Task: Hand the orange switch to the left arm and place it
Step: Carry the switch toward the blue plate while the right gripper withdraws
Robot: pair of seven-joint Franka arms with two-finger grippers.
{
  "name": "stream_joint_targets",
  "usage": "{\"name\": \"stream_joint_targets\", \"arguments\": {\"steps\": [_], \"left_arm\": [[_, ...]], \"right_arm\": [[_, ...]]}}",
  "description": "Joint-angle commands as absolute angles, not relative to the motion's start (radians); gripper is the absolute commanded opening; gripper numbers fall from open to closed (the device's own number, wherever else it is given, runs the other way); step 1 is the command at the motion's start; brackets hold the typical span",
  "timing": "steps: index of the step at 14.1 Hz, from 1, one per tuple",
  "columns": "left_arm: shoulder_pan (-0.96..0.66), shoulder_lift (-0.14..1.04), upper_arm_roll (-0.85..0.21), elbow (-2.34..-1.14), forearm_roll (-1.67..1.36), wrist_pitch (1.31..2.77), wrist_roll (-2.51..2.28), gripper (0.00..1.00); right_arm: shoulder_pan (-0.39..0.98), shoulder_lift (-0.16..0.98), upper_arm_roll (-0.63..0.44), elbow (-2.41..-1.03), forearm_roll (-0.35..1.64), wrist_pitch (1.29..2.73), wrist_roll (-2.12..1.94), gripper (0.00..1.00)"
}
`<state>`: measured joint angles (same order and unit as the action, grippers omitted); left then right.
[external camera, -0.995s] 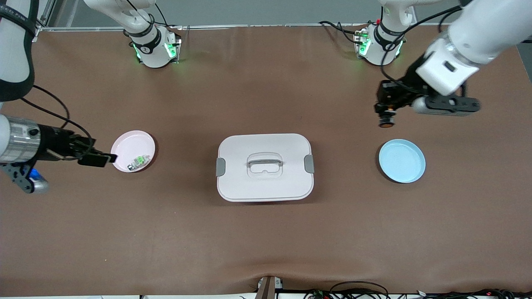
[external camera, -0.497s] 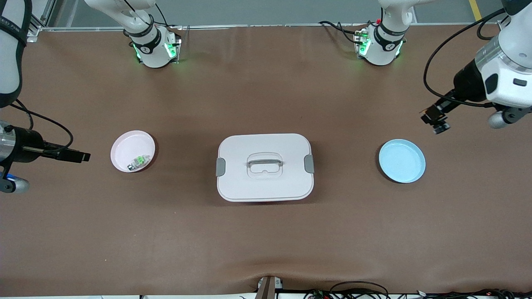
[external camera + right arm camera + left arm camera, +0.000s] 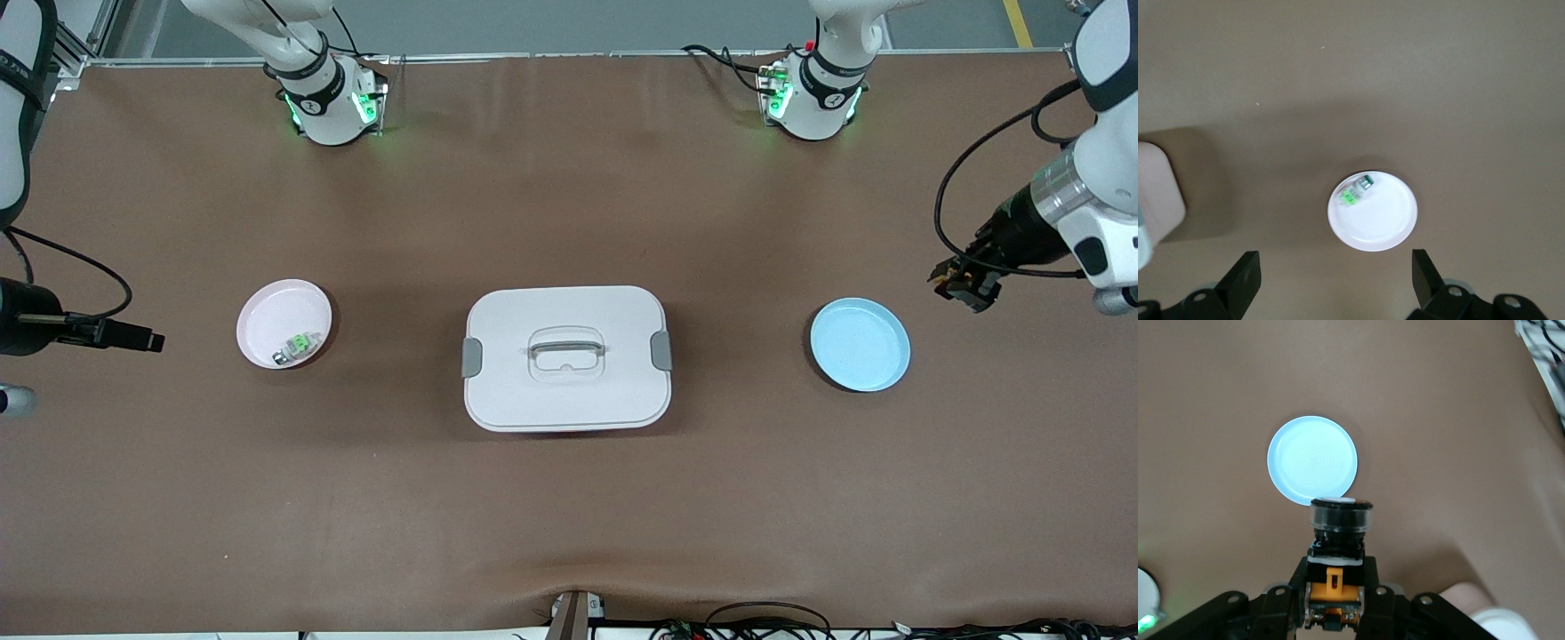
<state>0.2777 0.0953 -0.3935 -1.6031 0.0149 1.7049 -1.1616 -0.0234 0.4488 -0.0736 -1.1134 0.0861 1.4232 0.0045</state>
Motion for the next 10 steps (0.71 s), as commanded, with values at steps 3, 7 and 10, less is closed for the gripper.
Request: {"name": "stream_joint_targets", "arguments": {"steps": [3,7,10], "left_arm": [[0.333,0.074,-0.402,-1.774,0.044,1.903,-1.402,0.00],[0.342,0.078,-0.402,-1.926,0.086,2.054,-1.505,0.00],[0.342,0.081,-0.402,-2.025,0.089,2.127,-1.549,0.00]], "right_arm": [[-0.063,0.440,-0.055,-1.117,0.035,1.433,-0.087,1.00],[-0.066,0.427,-0.054,-1.111,0.037,1.440,-0.075,1.00],[-0.066,0.377,-0.055,-1.111,0.040,1.442,-0.074,1.00]]}}
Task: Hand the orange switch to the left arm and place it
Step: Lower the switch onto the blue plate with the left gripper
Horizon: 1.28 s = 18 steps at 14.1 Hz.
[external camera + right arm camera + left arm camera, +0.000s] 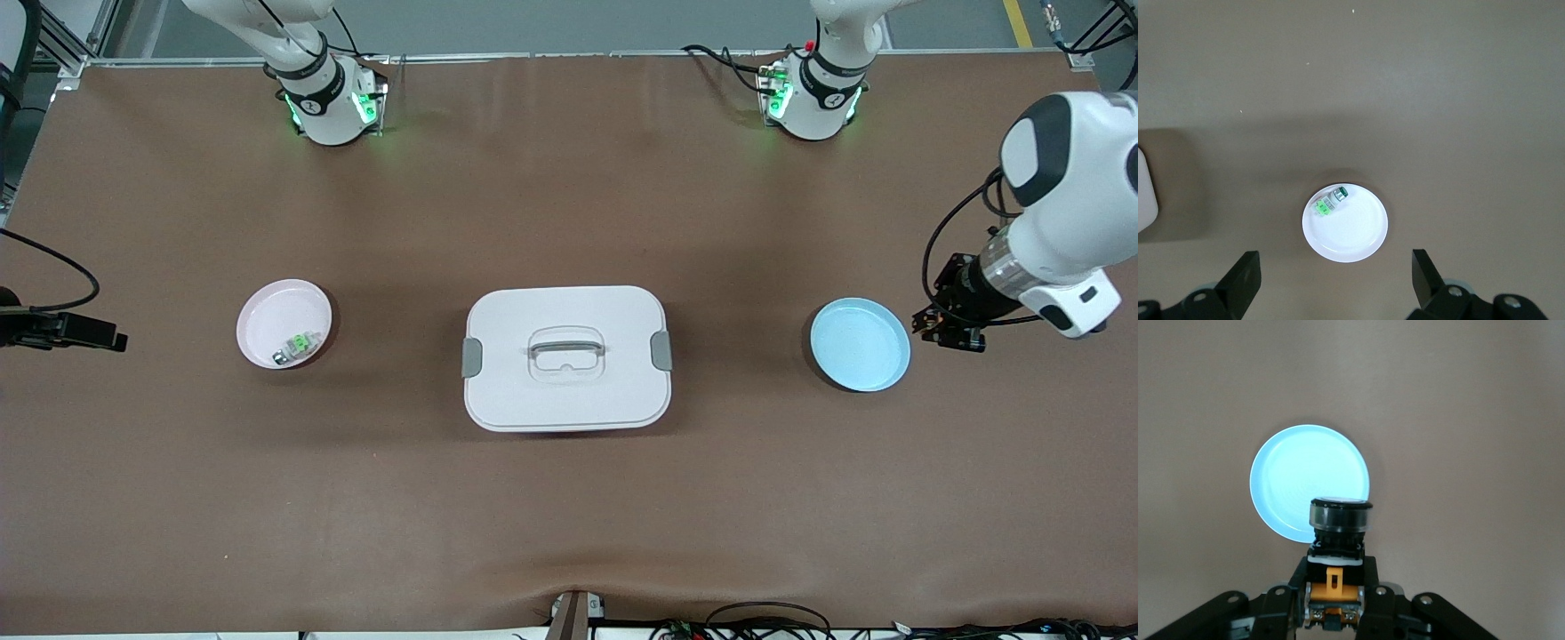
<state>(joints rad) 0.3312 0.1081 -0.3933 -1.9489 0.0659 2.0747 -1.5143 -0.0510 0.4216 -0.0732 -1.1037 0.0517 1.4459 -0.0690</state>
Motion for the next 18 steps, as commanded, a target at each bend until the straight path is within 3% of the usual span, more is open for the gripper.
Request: {"name": "stream_joint_targets", "arguments": {"steps": [1,7,14,18], "left_arm": [[0.342,0.081,-0.402,-2.051,0.089,2.150,-1.552,0.00],[0.350,0.129,-0.402,-2.141,0.089,2.258,-1.574,0.00],[0.377,0.187,-0.400,-2.238,0.107,2.431,-1.585,0.00],[0.383,0.247,-0.400,-2.261,0.280,2.467,-1.701,0.00]], "right_arm": [[-0.066,0.376,-0.055,-1.111,0.038,1.442,-0.077,1.00],[-0.052,0.308,-0.051,-1.132,0.031,1.419,-0.074,1.00],[-0.057,0.126,-0.051,-1.429,0.035,1.523,-0.074,1.00],[-0.046,0.107,-0.046,-1.416,0.025,1.508,-0.072,1.00]]}}
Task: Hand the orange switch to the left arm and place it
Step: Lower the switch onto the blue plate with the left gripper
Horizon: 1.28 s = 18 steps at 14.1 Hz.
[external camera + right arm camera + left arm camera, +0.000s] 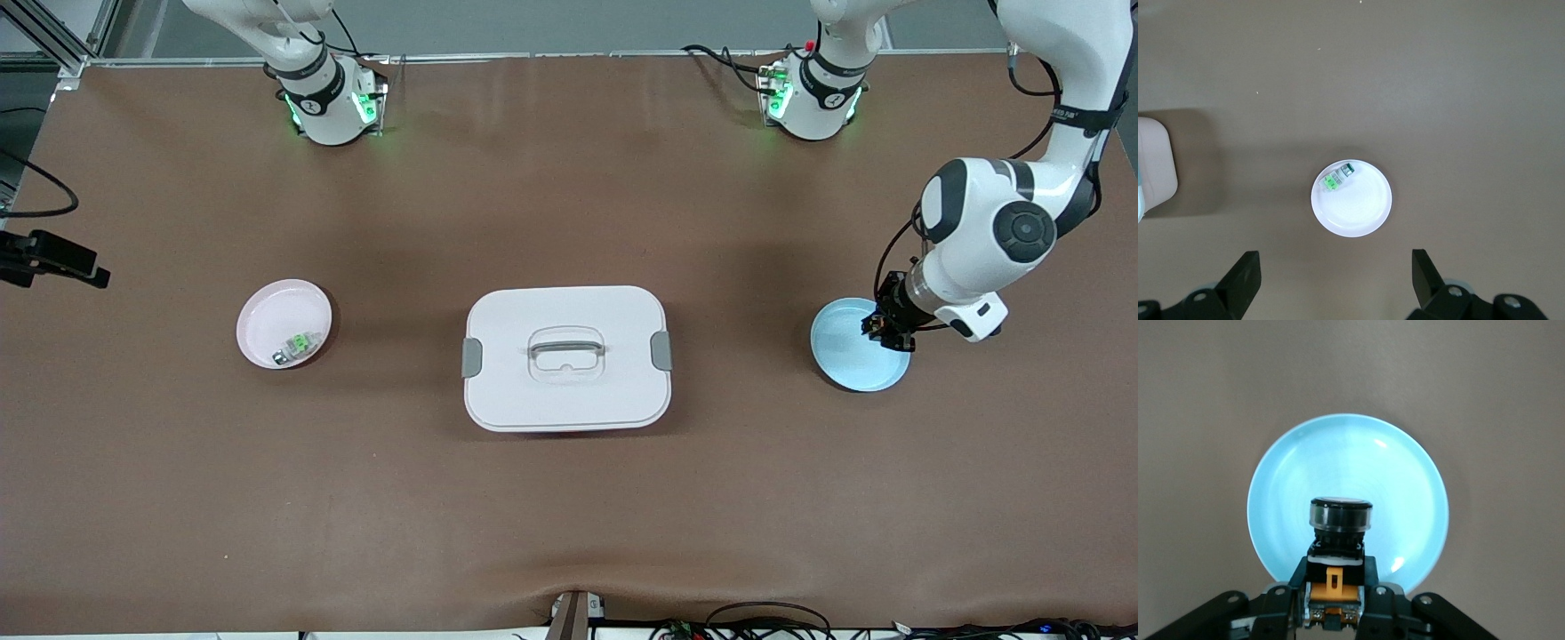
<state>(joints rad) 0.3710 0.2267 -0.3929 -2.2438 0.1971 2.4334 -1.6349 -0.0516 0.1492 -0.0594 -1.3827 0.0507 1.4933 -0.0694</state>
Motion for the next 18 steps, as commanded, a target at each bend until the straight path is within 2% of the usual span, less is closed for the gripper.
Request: {"name": "stream_joint_targets", "arguments": {"steps": [1,9,17,18], "left_arm": [[0.390,0.258,-0.400,-2.269,0.331,2.485,-1.738,0.00],[0.391,0.399,-0.402,-2.246,0.564,2.592,-1.965,0.00],[0.393,0.414,-0.402,-2.246,0.571,2.622,-1.965,0.00],[0.393,0.414,-0.402,-2.246,0.571,2.623,-1.965,0.06]], "right_arm": [[-0.029,0.109,-0.048,-1.405,0.009,1.505,-0.065,1.00],[-0.052,0.106,-0.060,-1.399,0.014,1.493,-0.164,1.00],[-0.057,0.080,-0.052,-1.405,0.005,1.485,-0.037,1.00],[-0.057,0.080,-0.051,-1.405,-0.001,1.488,-0.038,1.00]]}}
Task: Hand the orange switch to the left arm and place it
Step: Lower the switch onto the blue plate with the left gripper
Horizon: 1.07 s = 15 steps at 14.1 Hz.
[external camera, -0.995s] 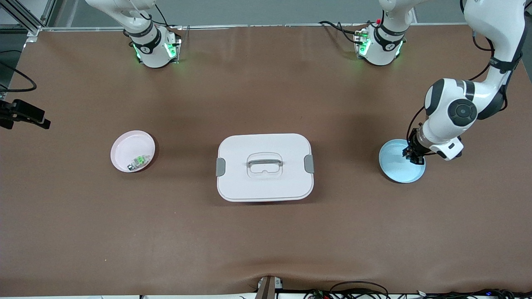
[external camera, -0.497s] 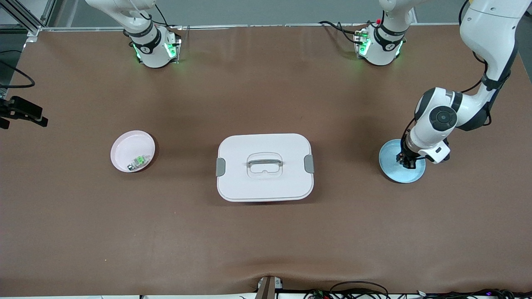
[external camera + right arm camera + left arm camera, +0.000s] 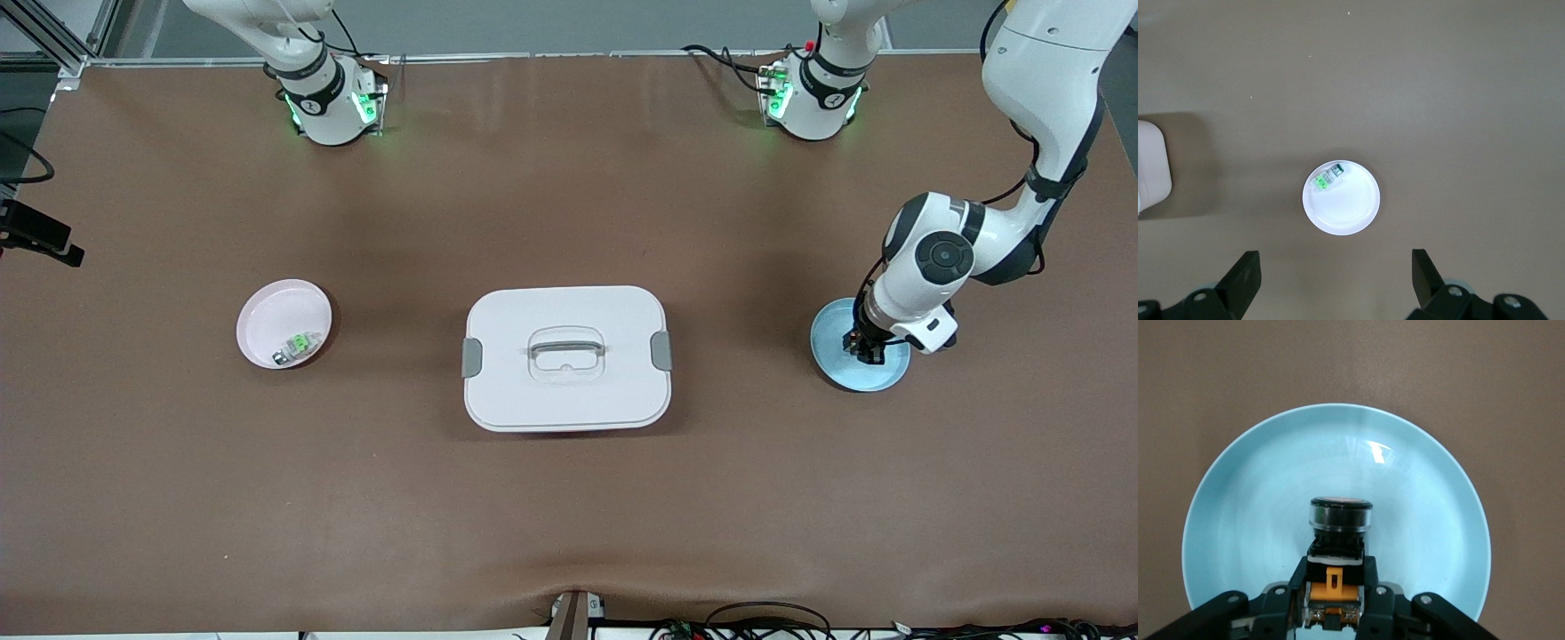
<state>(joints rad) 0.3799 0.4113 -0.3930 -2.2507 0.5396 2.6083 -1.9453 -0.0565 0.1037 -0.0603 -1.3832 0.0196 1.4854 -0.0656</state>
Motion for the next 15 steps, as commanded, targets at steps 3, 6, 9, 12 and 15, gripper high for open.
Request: {"name": "stream_joint_targets", "arguments": {"steps": [3,6,9,12,15], "left_arm": [[0.394,0.414,-0.402,-2.244,0.613,2.623,-1.965,0.85],[0.390,0.425,-0.402,-2.234,0.629,2.623,-1.965,1.00],[0.388,0.420,-0.402,-2.224,0.629,2.622,-1.977,1.00],[0.379,0.423,-0.402,-2.201,0.629,2.615,-2.017,1.00],[0.377,0.425,-0.402,-2.200,0.629,2.615,-2.019,1.00]], "right_arm": [[-0.054,0.072,-0.051,-1.411,-0.002,1.488,-0.037,1.00],[-0.054,0.072,-0.052,-1.411,-0.003,1.485,-0.037,1.00],[-0.054,0.072,-0.052,-1.413,-0.005,1.483,-0.038,1.00],[-0.048,0.061,-0.051,-1.431,-0.020,1.489,-0.038,1.00],[-0.035,0.057,-0.048,-1.440,-0.043,1.493,-0.037,1.00]]}}
